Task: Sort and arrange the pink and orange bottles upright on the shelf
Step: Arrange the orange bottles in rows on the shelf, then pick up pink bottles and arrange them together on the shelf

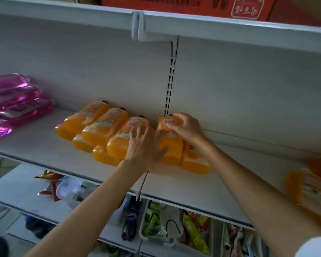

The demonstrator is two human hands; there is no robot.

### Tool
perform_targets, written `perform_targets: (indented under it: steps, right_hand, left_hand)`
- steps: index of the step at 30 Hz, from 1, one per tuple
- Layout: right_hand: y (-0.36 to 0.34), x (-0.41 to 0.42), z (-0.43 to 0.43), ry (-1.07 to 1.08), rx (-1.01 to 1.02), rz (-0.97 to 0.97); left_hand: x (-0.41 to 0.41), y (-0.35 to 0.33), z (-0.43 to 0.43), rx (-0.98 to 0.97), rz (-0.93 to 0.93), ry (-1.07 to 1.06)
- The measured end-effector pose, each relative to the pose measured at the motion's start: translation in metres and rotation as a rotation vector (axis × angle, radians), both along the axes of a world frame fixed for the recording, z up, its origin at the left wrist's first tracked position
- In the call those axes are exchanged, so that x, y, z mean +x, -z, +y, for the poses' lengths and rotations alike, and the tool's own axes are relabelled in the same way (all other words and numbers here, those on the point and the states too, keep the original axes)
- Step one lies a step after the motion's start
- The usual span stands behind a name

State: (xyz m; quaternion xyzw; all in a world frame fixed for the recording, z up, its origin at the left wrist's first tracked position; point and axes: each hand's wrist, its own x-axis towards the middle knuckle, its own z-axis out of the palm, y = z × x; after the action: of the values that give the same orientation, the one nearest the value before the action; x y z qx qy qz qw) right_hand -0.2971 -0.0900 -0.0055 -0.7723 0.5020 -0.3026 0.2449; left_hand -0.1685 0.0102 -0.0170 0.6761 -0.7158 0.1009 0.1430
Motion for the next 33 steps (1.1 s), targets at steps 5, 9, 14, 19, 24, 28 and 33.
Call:
perform_targets:
  steps: [5,9,14,19,24,28,33]
  right_hand:
    - [-0.032,0.022,0.009,-0.049,-0.096,-0.095]
    - [-0.047,0.068,0.031,-0.064,-0.136,-0.189]
    - [-0.048,0.172,0.061,-0.066,-0.222,-0.174]
    - [-0.017,0.307,0.105,-0.116,-0.175,-0.304]
    - [0.007,0.395,0.120,-0.162,-0.086,-0.277]
    - [0.002,0.434,0.087,-0.100,-0.005,-0.201]
    - [0.000,0.483,0.030,-0.027,0.107,-0.177]
  left_hand:
    - [0.034,-0.017,0.010,-0.199,0.298,0.197]
    - [0.088,-0.018,0.028,-0.241,0.478,0.220]
    - [0.186,-0.015,0.071,-0.300,0.567,0.131]
    - [0.309,-0.001,0.134,-0.155,0.624,-0.026]
    - [0.410,0.012,0.165,-0.079,0.693,-0.184]
    - [0.479,0.009,0.151,-0.105,0.746,-0.237]
    - [0.552,-0.001,0.125,-0.193,0.850,-0.359]
